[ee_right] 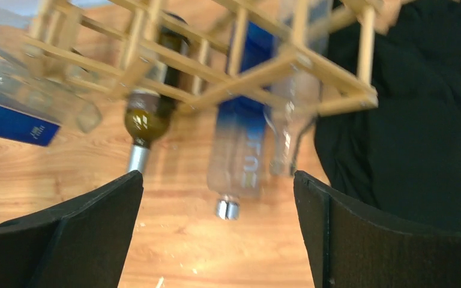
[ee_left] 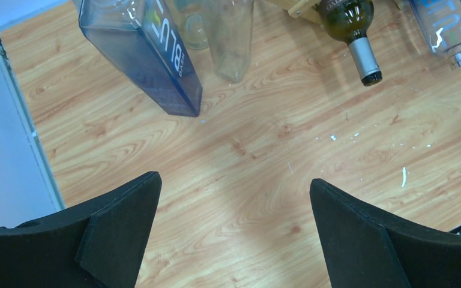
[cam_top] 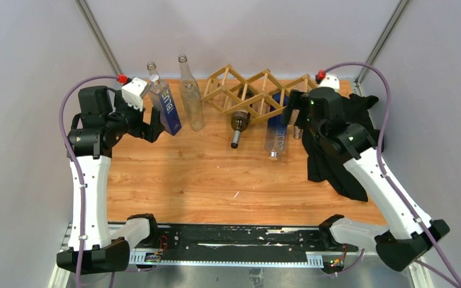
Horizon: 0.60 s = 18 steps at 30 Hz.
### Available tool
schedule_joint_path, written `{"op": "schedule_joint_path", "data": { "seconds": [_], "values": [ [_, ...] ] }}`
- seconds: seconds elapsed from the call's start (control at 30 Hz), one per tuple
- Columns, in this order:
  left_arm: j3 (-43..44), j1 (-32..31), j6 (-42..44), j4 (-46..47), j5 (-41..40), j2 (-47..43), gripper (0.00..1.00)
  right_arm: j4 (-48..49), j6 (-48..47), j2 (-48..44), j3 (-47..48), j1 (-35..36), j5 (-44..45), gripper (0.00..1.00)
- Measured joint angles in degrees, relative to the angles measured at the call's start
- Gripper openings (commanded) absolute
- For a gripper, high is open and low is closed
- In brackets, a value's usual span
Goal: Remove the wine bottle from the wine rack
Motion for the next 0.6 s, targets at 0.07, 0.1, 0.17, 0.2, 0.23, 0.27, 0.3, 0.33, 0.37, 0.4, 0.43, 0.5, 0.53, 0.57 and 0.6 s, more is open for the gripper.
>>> {"op": "schedule_joint_path", "data": {
  "seconds": [0.07,0.1,0.17,0.2,0.23,0.27,0.3,0.33,0.37,0.4,0.43,0.5,0.53,0.57,0.6],
  "values": [
    [0.55,0.04,0.44,-0.94,0.42,-0.07,1.00,-3.61,1.77,-2.21,-2.10,-3.41,-1.64,0.99],
    [0.81,0.04,0.68,-1.36,0.66,-0.09,1.00,-4.79,2.60,-2.73,-3.37,-5.38,-3.19,0.99],
    [0.92,0.07,1.07,-1.75,0.98,-0.13,1.00,-6.40,3.74,-2.71,-5.68,-9.07,-5.60,0.99],
    [0.92,0.07,1.29,-1.99,1.07,-0.13,1.00,-6.69,4.31,-2.21,-7.13,-11.10,-6.84,0.99],
    [0.92,0.07,1.53,-2.23,1.20,-0.13,1.00,-6.88,4.68,-1.05,-8.85,-13.31,-8.52,0.99],
    [0.90,0.07,1.68,-2.36,1.33,-0.13,1.00,-6.78,4.81,-0.11,-9.99,-14.53,-9.53,0.98],
    [0.90,0.07,1.81,-2.49,1.42,-0.13,1.00,-6.58,4.90,0.92,-11.08,-15.50,-10.62,0.98],
    [0.87,0.07,2.01,-2.67,1.64,-0.13,1.00,-6.45,4.90,2.08,-12.15,-16.44,-11.58,0.97],
    [0.85,0.07,2.23,-2.80,1.81,-0.13,1.00,-6.16,4.90,3.43,-12.98,-17.18,-12.48,0.97],
    [0.66,0.07,2.56,-2.95,2.08,-0.13,1.00,-5.57,4.87,4.92,-13.62,-17.75,-13.55,0.96],
    [0.52,0.07,2.78,-3.13,2.21,-0.11,1.00,-4.94,4.85,6.01,-13.84,-18.05,-14.38,0.95],
    [-0.26,0.07,3.10,-3.21,2.49,-0.11,1.00,-3.17,4.74,7.56,-14.01,-18.45,-15.74,0.94],
    [-0.68,0.07,3.28,-3.32,2.62,-0.07,1.00,-2.38,4.66,8.04,-14.01,-18.49,-16.11,0.93],
    [-1.36,0.07,3.65,-3.39,2.93,0.00,1.00,-1.05,4.61,8.87,-14.01,-18.67,-16.72,0.91],
    [-2.05,0.07,3.93,-3.43,3.37,0.09,1.00,-0.13,4.55,9.55,-14.01,-18.84,-17.00,0.89]
  ]
}}
